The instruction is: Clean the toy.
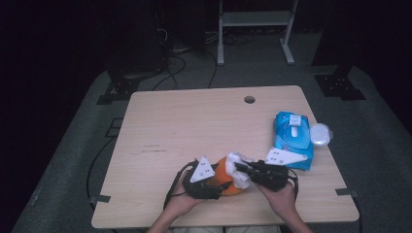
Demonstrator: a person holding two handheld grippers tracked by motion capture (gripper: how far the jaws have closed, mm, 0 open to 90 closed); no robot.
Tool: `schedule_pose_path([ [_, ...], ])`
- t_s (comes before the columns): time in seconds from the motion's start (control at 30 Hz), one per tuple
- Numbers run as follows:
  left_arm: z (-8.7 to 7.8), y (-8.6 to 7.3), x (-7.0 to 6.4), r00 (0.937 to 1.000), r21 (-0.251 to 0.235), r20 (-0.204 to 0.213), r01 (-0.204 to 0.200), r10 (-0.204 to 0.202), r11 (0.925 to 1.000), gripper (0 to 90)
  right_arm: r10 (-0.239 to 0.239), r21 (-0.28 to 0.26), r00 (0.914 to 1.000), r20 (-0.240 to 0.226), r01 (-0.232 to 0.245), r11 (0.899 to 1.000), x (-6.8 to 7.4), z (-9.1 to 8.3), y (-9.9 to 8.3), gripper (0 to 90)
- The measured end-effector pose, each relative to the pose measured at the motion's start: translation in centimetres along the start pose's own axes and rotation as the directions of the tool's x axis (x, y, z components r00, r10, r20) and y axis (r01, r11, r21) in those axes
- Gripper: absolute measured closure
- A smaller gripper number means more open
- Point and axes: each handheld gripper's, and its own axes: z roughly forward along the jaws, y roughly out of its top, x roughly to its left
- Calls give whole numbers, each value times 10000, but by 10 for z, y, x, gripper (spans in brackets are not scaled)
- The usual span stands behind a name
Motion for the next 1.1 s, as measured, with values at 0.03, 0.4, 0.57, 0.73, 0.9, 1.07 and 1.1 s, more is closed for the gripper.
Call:
schedule_pose_path([
  [0.03, -2, 1, 1, 10000, -59, 56, -9, 10, 10000, 364, 67, -1, 9996, 272, -67, 10000, -5, -3, -1, 846],
  [0.4, -9, 5, 3, 9999, -132, 28, 137, -137, 9998, 372, -359, -52, 9992, -194, 358, 9993, 12, 1, 3, 845],
  [0.57, -12, 5, 4, 9999, -139, -49, 133, -133, 9998, 372, 684, 541, 9964, 500, -710, 9960, -15, 3, -14, 845],
  [0.73, -9, 4, 6, 9996, -186, 17, 295, -295, 9994, 371, 150, 218, 9999, -16, -149, 9997, 2, 6, -7, 846],
  [0.9, -7, 3, 7, 9980, 88, 437, 463, -466, 9989, 297, 270, 468, 9995, 159, -277, 9985, -4, 9, -13, 844],
  [1.07, -8, 1, 9, 9969, 221, 578, 516, -528, 9984, 183, 415, 594, 9979, 504, -444, 9972, -12, 9, -19, 844],
  [1.1, -8, 1, 10, 9969, 243, 560, 531, -544, 9983, 181, 387, 591, 9980, 509, -417, 9974, -11, 9, -18, 844],
])
